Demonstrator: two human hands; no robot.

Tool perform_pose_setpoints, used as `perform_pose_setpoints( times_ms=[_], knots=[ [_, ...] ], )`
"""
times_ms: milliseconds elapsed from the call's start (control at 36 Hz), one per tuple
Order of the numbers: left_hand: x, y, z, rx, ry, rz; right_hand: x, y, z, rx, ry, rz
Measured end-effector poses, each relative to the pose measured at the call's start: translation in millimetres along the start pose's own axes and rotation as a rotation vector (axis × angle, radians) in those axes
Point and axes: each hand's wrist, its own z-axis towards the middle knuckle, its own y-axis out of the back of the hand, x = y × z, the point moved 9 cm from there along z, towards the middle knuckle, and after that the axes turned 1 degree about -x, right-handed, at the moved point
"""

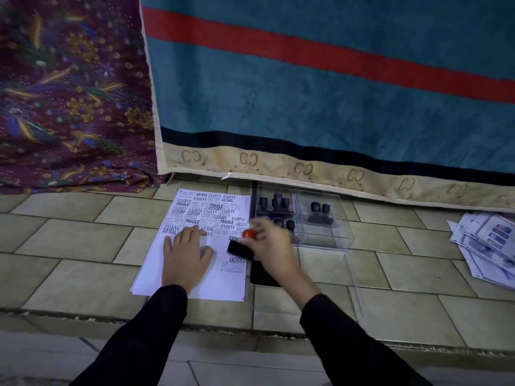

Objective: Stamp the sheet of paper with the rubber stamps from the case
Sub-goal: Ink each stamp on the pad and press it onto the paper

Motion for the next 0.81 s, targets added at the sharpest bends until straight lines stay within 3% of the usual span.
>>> perform_pose_setpoints(
  times_ms=[139,250,389,806],
  knots=[
    [0,0,-1,-0.004,0.002,0.003,-17,95,31,-0.26,-0.078,-0.03],
    [0,0,-1,-0.008,0.006,0.007,-47,147,42,-0.347,-0.118,-0.14],
    [0,0,0,-0.007,0.007,0.005,-88,145,51,-0.199,-0.212,-0.342],
    [-1,1,-1,0.009,0.017,0.004,-125,99,79,0.159,-0.35,-0.503]
  ],
)
